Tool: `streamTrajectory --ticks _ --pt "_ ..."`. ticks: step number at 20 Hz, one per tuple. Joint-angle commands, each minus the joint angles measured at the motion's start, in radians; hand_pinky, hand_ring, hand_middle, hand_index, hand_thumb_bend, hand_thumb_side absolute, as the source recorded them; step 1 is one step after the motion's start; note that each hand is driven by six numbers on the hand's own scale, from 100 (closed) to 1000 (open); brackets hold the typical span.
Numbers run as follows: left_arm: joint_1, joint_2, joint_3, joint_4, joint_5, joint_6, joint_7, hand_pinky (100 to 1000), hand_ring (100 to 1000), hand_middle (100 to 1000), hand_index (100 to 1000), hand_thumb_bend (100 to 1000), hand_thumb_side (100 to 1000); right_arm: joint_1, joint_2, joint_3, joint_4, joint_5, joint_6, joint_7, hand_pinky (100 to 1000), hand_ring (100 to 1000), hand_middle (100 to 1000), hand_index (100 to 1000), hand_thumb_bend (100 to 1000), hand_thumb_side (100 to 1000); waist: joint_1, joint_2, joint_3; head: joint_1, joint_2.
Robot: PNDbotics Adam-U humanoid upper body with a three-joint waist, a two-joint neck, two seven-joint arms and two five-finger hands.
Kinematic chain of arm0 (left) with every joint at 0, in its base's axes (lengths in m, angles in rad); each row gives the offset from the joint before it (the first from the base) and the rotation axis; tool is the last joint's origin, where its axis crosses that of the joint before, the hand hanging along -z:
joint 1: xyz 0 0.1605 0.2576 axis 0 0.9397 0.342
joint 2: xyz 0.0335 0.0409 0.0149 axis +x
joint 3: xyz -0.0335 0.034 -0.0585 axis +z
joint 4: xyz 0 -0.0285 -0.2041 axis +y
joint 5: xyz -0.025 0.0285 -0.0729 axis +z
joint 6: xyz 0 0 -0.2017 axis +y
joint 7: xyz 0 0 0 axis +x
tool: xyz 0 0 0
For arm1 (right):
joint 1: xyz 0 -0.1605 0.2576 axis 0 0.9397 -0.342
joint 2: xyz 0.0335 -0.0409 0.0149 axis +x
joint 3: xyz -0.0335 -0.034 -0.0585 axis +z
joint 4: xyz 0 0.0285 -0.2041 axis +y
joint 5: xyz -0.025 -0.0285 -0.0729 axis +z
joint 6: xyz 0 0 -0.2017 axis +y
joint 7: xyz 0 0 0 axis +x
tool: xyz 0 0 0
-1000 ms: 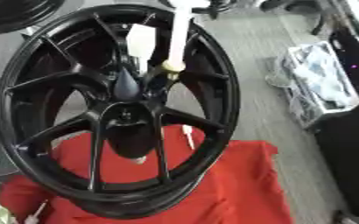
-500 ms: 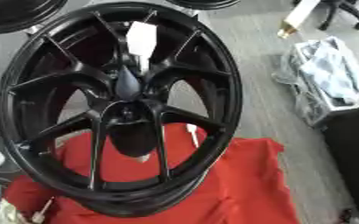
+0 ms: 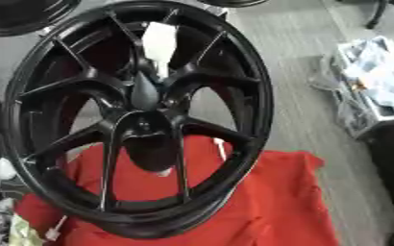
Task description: Pull the pin out of the wheel hub.
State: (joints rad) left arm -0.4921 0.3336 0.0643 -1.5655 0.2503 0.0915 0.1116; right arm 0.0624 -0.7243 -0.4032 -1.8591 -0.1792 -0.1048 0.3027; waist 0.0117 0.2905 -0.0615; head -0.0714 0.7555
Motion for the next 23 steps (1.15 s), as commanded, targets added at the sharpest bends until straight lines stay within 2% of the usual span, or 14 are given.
streamTrajectory --ticks 1,6,9,11,13,15,17,20,23 --pt "-0.013 0.017 0.006 -0.020 0.002 -0.004 0.000 699 691 598 711 100 740 0.008 0.008 -0.018 0.032 0.088 0.001 0.011 1000 833 761 912 100 142 -0.001 -0.012 0.002 -0.002 -0.010" --pt "-0.014 0.016 0.006 -0.019 0.003 -0.003 0.001 699 691 597 710 100 749 0.014 0.036 -0.020 0.063 0.125 0.016 0.025 1000 833 765 919 100 154 -0.001 -0.011 0.005 -0.001 -0.010" --pt "-0.013 0.016 0.005 -0.019 0.003 -0.002 0.000 699 690 597 710 100 749 0.012 0.046 -0.025 0.068 0.111 0.027 0.017 1000 817 751 910 100 100 -0.001 -0.011 0.005 0.001 -0.009" --pt "-0.013 0.016 0.005 -0.019 0.003 -0.002 0.000 699 690 597 710 100 749 0.003 0.049 -0.030 0.059 0.067 0.039 -0.011 981 785 722 890 100 599 -0.001 -0.012 0.005 0.002 -0.008" --pt "-0.014 0.016 0.003 -0.020 0.003 -0.003 -0.001 699 690 597 710 100 749 -0.014 0.053 -0.024 0.032 -0.023 0.049 -0.072 957 743 663 836 100 628 0.000 -0.012 0.006 0.003 -0.009" --pt "-0.014 0.014 0.000 -0.021 0.003 -0.003 -0.003 698 689 597 710 100 748 -0.039 0.058 -0.009 -0.001 -0.131 0.053 -0.114 955 736 654 826 100 645 0.003 -0.013 0.008 0.001 -0.009" --pt "-0.016 0.010 -0.004 -0.023 0.003 -0.005 -0.007 698 690 598 711 100 746 -0.077 0.066 0.009 -0.023 -0.244 0.047 -0.123 961 747 668 837 100 631 0.007 -0.013 0.010 -0.002 -0.011" --pt "-0.019 0.004 -0.010 -0.030 0.003 -0.012 -0.014 699 692 601 713 100 740 -0.133 0.078 0.031 -0.022 -0.373 0.032 -0.064 967 756 674 840 100 615 0.014 -0.013 0.015 -0.009 -0.018" --pt "-0.022 -0.002 -0.017 -0.040 0.006 -0.020 -0.021 699 693 602 714 100 736 -0.177 0.095 0.039 0.012 -0.423 0.041 0.004 955 726 622 802 100 612 0.021 -0.011 0.019 -0.011 -0.025"
